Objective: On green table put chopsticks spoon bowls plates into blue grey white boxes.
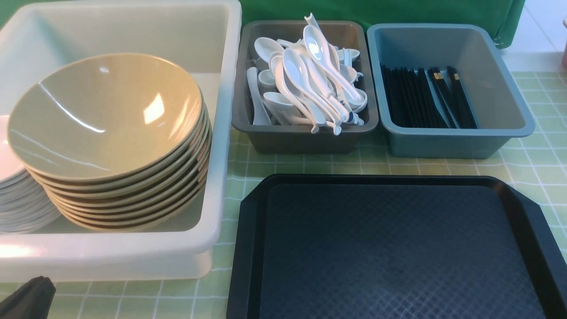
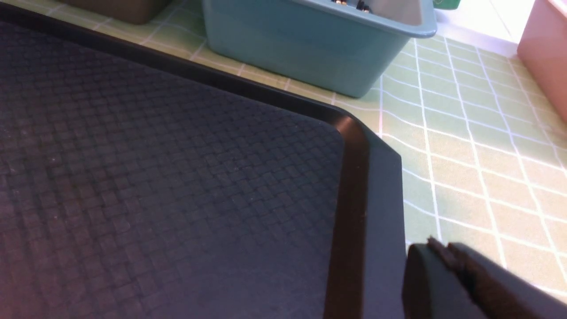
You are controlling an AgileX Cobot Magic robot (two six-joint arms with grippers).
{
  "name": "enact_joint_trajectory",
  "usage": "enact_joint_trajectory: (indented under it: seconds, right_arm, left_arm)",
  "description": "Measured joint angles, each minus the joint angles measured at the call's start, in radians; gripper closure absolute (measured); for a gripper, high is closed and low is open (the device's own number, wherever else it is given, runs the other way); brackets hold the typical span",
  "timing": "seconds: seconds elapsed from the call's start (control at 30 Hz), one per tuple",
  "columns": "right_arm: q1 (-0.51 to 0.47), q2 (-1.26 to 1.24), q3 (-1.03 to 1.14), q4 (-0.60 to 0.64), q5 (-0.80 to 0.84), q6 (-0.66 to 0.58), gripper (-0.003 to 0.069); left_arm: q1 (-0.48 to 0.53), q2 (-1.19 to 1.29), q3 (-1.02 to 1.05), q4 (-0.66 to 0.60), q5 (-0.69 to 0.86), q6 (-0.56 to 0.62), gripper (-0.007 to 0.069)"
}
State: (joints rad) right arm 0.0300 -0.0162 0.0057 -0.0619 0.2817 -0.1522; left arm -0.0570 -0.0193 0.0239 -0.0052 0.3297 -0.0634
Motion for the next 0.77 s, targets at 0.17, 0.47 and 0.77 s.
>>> enact_joint_trajectory:
  seconds: [0.17,0.47,0.77]
  right_arm:
    - [0.000,0.000,0.000,0.000,0.000,0.000,0.0611]
    - [0.000,0.000,0.000,0.000,0.000,0.000,0.0602]
    - [0.000,0.000,0.000,0.000,0.000,0.000,0.0592]
  left_arm:
    - [0.000,0.000,0.000,0.000,0.000,0.000,0.0625]
    - [0.000,0.000,0.000,0.000,-0.001,0.000,0.0625]
    - [0.000,0.000,0.000,0.000,-0.002,0.000,0.0625]
